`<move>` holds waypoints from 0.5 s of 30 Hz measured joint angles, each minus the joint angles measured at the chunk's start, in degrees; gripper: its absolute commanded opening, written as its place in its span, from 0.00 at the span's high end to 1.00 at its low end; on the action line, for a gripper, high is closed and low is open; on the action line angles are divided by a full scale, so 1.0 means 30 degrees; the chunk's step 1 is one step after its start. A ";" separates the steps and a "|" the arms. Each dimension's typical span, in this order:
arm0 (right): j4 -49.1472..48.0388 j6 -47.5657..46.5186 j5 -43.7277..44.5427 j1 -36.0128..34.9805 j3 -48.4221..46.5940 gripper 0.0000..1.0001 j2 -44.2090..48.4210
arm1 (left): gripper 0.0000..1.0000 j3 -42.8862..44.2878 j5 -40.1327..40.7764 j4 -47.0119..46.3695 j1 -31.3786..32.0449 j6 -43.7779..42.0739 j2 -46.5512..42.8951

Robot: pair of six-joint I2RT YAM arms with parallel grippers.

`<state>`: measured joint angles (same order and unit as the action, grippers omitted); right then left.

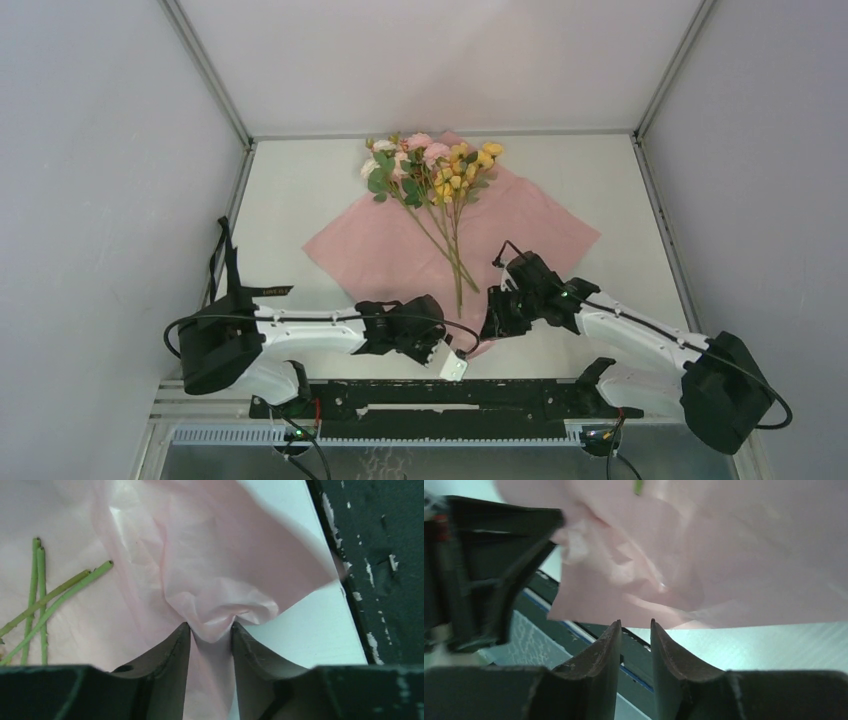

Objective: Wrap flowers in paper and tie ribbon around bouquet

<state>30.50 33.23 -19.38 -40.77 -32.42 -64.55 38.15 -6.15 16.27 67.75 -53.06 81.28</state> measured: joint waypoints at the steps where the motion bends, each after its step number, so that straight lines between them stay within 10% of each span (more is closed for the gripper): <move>1: -0.0335 -0.0262 -0.0335 0.0138 0.0044 0.63 0.0299 | 0.74 -0.0073 0.0117 -0.0124 0.0000 -0.0007 0.0022; 4: -0.1566 -0.1807 -0.1290 0.0372 0.0044 0.62 0.1559 | 0.99 -0.0240 0.0576 -0.0328 -0.0007 0.0058 0.0080; 15: -0.6703 -1.3420 -0.2703 -0.2113 0.2725 0.54 0.9071 | 1.00 -0.0015 -0.2062 0.1122 -0.2761 0.1195 -0.0313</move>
<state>10.39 -7.03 -27.49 -47.11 -24.25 -37.34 38.11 -12.34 19.64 59.46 -49.47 80.34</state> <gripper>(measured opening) 0.426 0.006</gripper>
